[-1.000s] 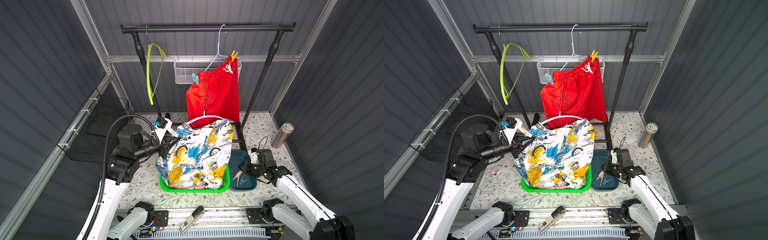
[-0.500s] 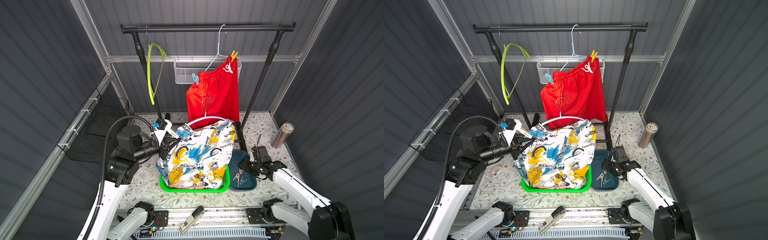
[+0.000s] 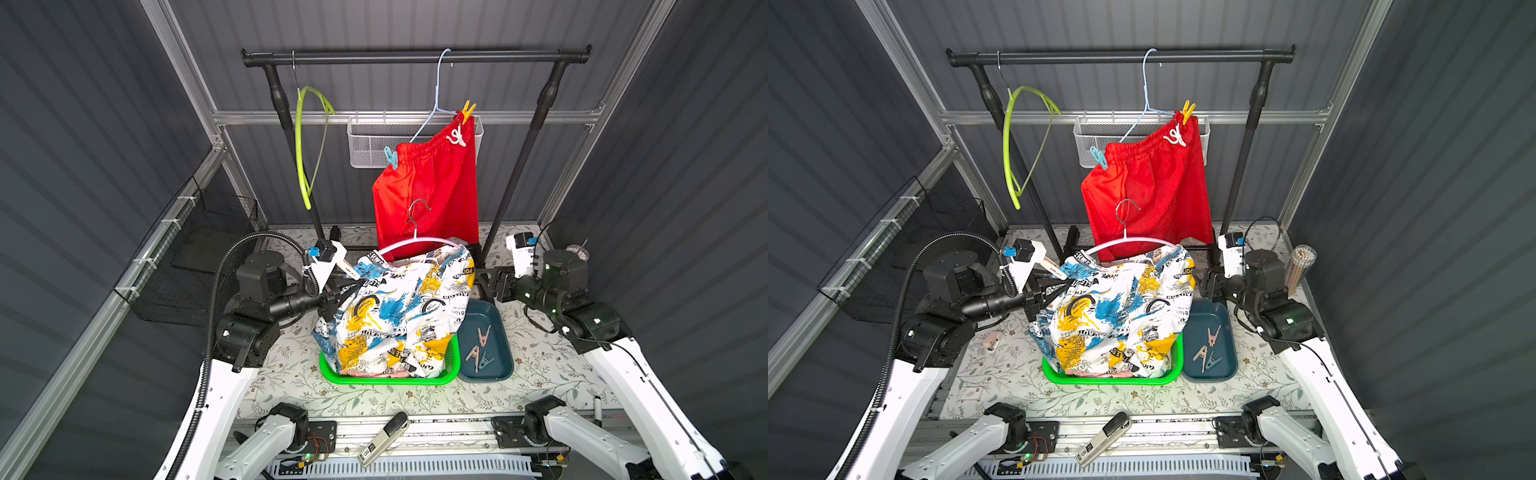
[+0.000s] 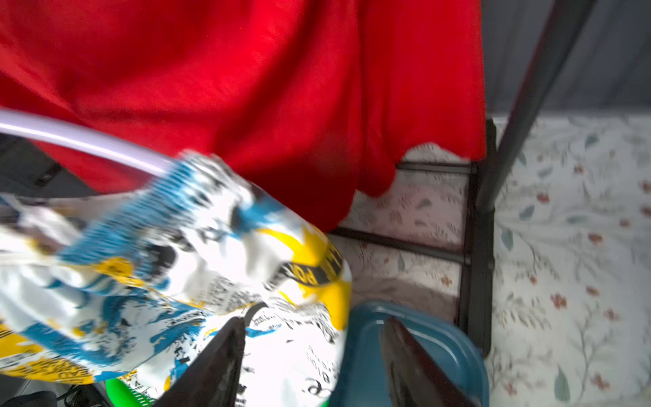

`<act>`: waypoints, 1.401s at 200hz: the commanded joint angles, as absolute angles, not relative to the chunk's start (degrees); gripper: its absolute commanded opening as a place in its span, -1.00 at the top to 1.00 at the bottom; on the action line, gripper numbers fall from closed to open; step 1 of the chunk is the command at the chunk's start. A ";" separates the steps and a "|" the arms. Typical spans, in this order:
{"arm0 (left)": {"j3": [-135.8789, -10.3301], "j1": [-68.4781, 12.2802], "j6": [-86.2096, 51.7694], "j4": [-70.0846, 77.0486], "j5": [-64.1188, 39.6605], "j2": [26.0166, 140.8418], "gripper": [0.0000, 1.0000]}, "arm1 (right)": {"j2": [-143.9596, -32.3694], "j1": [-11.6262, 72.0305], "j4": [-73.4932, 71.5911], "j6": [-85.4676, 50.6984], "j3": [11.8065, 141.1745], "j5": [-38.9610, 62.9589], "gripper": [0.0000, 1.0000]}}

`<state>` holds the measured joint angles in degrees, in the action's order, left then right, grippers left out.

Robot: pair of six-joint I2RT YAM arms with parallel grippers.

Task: Remove the clothespins securing shorts to the hanger
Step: Remove the clothespin from the hanger.

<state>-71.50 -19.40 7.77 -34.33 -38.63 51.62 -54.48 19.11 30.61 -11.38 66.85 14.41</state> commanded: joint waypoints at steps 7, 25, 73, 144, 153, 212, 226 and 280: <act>-71.80 -19.34 8.44 -31.96 -42.27 49.95 1.00 | -57.01 19.85 33.95 0.77 71.33 23.06 -0.34; -71.74 -19.34 8.48 -32.39 -42.36 49.34 1.00 | -57.97 19.91 33.42 3.77 72.48 24.99 -0.38; -73.74 -19.34 9.70 -35.10 -44.79 49.27 1.00 | -60.45 19.94 35.01 10.42 75.04 27.16 -0.45; -74.06 -19.34 10.20 -36.11 -48.40 49.54 1.00 | -63.71 20.44 33.42 12.97 77.69 33.95 -0.26; -74.08 -19.34 10.28 -35.99 -48.60 49.40 1.00 | -65.04 20.89 33.79 13.19 77.99 34.44 -0.19; -74.09 -19.34 10.28 -35.33 -50.25 50.20 1.00 | -68.19 25.07 33.76 14.59 79.31 35.81 0.37; -73.74 -19.34 10.45 -35.33 -50.26 50.59 1.00 | -68.07 25.29 32.81 14.33 79.37 35.86 0.48; -73.49 -19.34 10.25 -36.69 -50.41 52.75 0.24 | -64.96 25.85 27.99 14.95 76.50 34.32 0.81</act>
<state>-71.99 -18.33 9.54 -39.00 -45.76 51.35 -67.51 23.57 34.09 18.68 77.17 29.95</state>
